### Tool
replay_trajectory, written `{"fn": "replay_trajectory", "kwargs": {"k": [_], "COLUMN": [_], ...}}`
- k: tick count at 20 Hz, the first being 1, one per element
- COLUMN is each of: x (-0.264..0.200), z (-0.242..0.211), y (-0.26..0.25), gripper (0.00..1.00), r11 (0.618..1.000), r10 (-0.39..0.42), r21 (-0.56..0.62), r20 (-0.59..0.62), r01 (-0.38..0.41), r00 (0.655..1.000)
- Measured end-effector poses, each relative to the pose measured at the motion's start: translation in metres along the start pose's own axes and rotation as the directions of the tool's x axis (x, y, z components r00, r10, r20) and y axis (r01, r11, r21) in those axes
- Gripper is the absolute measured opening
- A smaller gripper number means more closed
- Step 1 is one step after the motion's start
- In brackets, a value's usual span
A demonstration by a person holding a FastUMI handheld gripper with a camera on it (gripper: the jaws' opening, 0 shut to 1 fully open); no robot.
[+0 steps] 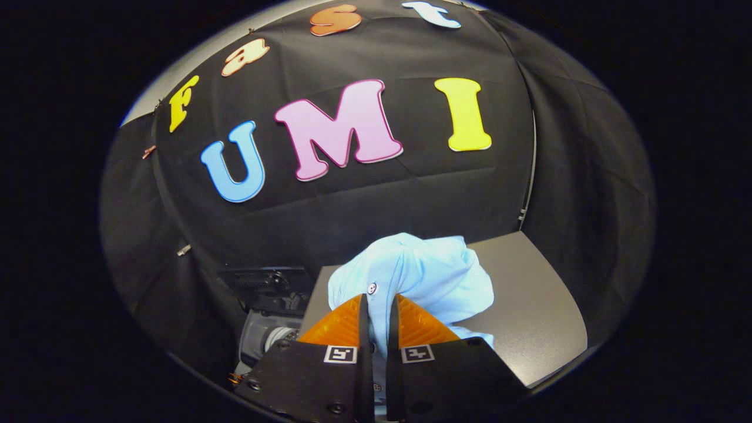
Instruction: Put the clothes into the washing machine and then close the washing machine lid.
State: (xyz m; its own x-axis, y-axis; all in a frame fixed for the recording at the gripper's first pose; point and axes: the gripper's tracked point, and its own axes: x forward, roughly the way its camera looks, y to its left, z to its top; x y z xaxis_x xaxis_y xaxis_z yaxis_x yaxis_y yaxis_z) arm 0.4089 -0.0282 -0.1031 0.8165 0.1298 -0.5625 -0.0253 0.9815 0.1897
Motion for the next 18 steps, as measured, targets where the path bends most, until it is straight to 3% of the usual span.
{"fn": "replay_trajectory", "kwargs": {"k": [7,12,18], "x": [-0.013,-0.006,0.022], "z": [0.007,-0.016,-0.047], "y": [0.090,0.150,0.204], "gripper": [0.13,0.12,0.13], "r11": [0.994,0.983,0.980], "r10": [0.102,0.165,0.186], "r21": [-0.047,-0.081,-0.065], "r20": [0.004,-0.022,-0.058], "r01": [-0.101,-0.166,-0.189], "r00": [0.995,0.986,0.981]}}
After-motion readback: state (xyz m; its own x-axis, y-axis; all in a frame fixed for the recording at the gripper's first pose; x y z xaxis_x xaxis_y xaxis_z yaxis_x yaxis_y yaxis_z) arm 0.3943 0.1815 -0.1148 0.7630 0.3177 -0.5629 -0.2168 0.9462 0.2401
